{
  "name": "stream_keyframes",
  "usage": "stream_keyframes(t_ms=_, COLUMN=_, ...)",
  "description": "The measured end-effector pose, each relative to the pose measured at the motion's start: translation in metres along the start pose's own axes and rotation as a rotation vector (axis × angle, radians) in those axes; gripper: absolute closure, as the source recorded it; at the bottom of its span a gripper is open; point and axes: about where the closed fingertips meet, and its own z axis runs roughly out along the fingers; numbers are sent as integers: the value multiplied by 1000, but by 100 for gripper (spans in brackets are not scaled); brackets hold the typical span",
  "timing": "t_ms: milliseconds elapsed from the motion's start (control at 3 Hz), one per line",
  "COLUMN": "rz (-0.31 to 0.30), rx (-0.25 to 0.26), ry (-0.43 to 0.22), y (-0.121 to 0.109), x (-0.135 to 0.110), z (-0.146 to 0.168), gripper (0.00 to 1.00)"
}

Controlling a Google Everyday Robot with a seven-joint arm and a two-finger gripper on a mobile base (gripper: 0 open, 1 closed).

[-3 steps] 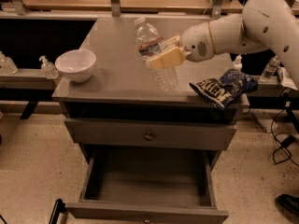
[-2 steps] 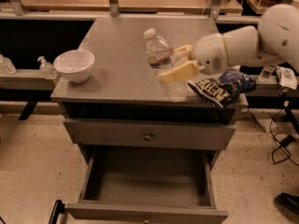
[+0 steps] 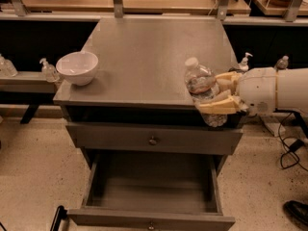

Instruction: Place water bottle into middle drawer

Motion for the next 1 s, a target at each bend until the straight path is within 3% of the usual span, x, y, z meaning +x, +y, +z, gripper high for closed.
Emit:
stream_keyframes(t_ms=333, rz=7, rx=37, ry=7, y=-4, x=7, z=-11, gripper=100)
stream_keyframes(t_ms=667, rz=24, rx=23, ry=-4, y=1, x=11, z=-7, gripper=100)
stream_keyframes(t_ms=1000, rz=155, rx=3, ry=-78, y=25, x=50, z=-8, gripper=100)
